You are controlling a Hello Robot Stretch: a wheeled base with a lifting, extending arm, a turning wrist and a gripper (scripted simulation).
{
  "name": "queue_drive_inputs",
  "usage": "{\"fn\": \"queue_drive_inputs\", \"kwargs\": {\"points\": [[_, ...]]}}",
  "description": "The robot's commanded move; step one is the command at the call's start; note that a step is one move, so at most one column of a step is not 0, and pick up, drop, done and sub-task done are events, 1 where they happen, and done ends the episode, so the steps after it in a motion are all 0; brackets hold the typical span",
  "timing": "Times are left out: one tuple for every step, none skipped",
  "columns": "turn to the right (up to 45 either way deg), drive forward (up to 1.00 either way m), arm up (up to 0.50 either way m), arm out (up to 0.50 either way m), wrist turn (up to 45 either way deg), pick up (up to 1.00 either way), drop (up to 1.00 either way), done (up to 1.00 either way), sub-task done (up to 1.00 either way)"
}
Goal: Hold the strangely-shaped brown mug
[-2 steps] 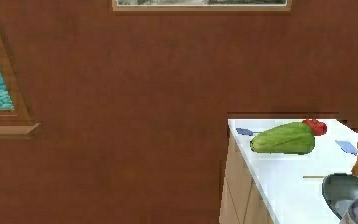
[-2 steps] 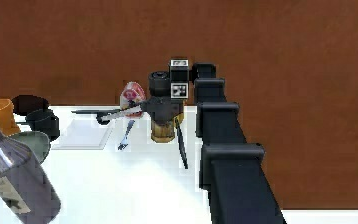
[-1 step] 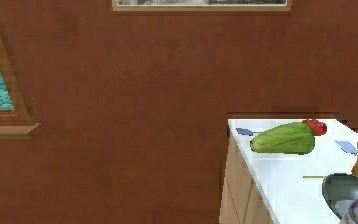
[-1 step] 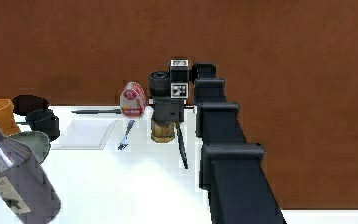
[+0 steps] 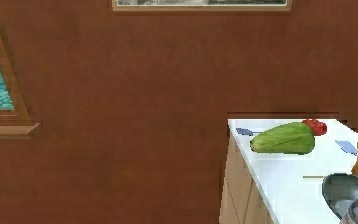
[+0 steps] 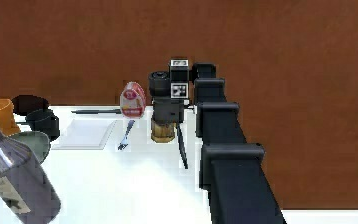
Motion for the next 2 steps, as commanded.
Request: {"fn": "queue_drive_inputs", "kwargs": {"points": [[0.0, 0.0, -0.08, 0.0, 0.0, 0.0, 0.0, 0.0, 0.0], [0.0, 0.0, 0.0, 0.0, 0.0, 1.0, 0.0, 0.0, 0.0]]}}
